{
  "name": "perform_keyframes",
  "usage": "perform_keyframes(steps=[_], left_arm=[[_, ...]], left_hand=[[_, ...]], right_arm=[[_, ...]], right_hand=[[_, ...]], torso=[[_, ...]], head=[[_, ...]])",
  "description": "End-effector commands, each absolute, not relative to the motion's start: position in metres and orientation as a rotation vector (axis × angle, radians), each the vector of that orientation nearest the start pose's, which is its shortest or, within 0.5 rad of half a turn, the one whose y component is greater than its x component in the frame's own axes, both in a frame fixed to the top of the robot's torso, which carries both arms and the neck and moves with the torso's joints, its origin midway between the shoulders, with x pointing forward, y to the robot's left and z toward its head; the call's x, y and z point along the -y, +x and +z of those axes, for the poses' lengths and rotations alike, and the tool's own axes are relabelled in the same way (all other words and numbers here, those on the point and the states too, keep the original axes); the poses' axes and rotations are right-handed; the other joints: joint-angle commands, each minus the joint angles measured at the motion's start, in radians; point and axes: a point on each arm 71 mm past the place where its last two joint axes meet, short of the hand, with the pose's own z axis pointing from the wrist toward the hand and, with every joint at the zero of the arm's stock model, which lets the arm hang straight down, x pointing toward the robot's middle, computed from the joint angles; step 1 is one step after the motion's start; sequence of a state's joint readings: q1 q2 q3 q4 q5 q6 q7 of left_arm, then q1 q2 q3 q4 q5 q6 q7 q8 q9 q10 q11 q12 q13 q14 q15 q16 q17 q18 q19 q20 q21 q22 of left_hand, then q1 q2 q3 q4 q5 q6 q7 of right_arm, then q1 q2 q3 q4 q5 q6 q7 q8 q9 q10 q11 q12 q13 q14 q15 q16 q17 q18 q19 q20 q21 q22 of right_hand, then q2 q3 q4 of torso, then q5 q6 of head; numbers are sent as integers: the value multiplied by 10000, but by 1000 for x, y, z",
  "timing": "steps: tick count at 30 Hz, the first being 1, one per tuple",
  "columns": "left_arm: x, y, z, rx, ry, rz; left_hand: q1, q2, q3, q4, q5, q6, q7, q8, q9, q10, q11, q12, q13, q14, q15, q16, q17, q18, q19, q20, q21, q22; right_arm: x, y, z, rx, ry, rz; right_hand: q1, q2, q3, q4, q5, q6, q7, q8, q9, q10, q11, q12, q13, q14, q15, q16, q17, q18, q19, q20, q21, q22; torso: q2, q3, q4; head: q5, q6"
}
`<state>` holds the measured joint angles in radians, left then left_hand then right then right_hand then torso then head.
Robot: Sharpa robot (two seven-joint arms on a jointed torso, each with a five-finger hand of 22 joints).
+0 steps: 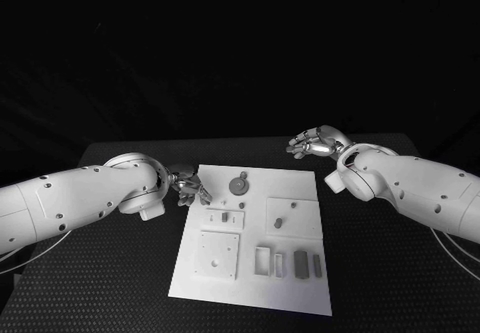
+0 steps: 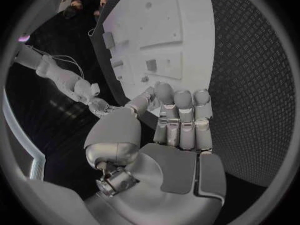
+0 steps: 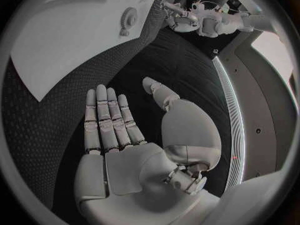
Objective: Assemble the parts on the task board
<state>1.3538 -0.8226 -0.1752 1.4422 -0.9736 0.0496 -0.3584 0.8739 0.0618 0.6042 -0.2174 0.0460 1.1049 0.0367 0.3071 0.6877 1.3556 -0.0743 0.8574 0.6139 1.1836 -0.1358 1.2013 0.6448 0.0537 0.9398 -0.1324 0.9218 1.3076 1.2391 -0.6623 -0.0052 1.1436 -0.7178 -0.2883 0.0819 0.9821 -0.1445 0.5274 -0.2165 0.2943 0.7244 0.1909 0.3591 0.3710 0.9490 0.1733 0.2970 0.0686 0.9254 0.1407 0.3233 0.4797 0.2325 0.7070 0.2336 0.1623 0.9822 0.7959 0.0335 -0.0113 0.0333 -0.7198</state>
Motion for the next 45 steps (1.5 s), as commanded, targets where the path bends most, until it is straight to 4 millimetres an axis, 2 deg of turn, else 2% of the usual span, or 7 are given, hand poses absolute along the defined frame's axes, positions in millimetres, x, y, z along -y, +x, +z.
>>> perform_keyframes(steps=[1,7,11,21,30,45], left_arm=[[-226,502,-195,-21405,-1896,-4772],[-224,492,-208,-21527,-1738,-4484],[-222,489,-212,-21522,-1774,-4519],[-218,488,-217,-21472,-1556,-4403],[-211,485,-224,-21619,-1038,-4204],[-208,484,-226,-21381,-437,-3883]], left_hand=[[11,-59,71,-16,33,110,-9,198,215,81,-1,-16,10,99,-12,40,9,-78,67,-938,44,182],[-27,-166,122,-9,46,386,-103,298,180,264,-90,19,52,270,-70,106,27,-50,210,-990,127,188],[-32,-189,144,-29,61,479,-135,336,174,307,-120,12,55,310,-79,109,24,-43,241,-1003,143,187],[-136,-229,184,-79,115,724,-218,445,164,452,-196,-2,68,453,-92,133,23,-30,340,-1033,187,187],[-256,-228,225,-147,187,919,-291,606,174,582,-260,122,166,594,-137,264,87,-12,452,-1070,284,207],[-352,-245,282,-218,221,966,-357,846,173,625,-328,384,352,679,-219,517,206,20,562,-1134,469,223]], right_arm=[[225,562,-177,-16466,5471,9712],[225,562,-177,-16470,5469,9715],[225,562,-177,-16470,5470,9712],[225,561,-177,-16471,5470,9714],[226,561,-177,-16466,5473,9709],[226,561,-177,-16465,5466,9718]], right_hand=[[-66,-43,-36,21,49,36,183,27,-13,68,21,-61,-5,-29,72,-42,-13,66,-16,5,-34,17],[-62,-43,-34,21,56,36,182,28,-14,68,22,-64,-5,-31,73,-43,-13,66,-16,5,-38,20],[-61,-42,-32,21,63,36,182,28,-15,68,22,-66,-5,-31,73,-43,-14,66,-16,5,-40,21],[-61,-43,-31,24,77,35,181,29,-18,68,23,-70,-5,-32,74,-45,-15,65,-16,5,-46,24],[-64,-44,-32,28,89,34,182,29,-20,68,24,-74,-5,-33,76,-46,-16,64,-16,7,-52,28],[-67,-45,-33,33,101,33,183,31,-24,71,25,-81,-5,-34,78,-47,-17,64,-15,7,-62,34]], torso=[[4,3,2],[8,15,-13],[17,10,-25],[14,19,-24],[16,13,-30],[10,16,-20]], head=[[2,-30],[23,-70],[23,-81],[17,-95],[2,-123],[-4,-156]])
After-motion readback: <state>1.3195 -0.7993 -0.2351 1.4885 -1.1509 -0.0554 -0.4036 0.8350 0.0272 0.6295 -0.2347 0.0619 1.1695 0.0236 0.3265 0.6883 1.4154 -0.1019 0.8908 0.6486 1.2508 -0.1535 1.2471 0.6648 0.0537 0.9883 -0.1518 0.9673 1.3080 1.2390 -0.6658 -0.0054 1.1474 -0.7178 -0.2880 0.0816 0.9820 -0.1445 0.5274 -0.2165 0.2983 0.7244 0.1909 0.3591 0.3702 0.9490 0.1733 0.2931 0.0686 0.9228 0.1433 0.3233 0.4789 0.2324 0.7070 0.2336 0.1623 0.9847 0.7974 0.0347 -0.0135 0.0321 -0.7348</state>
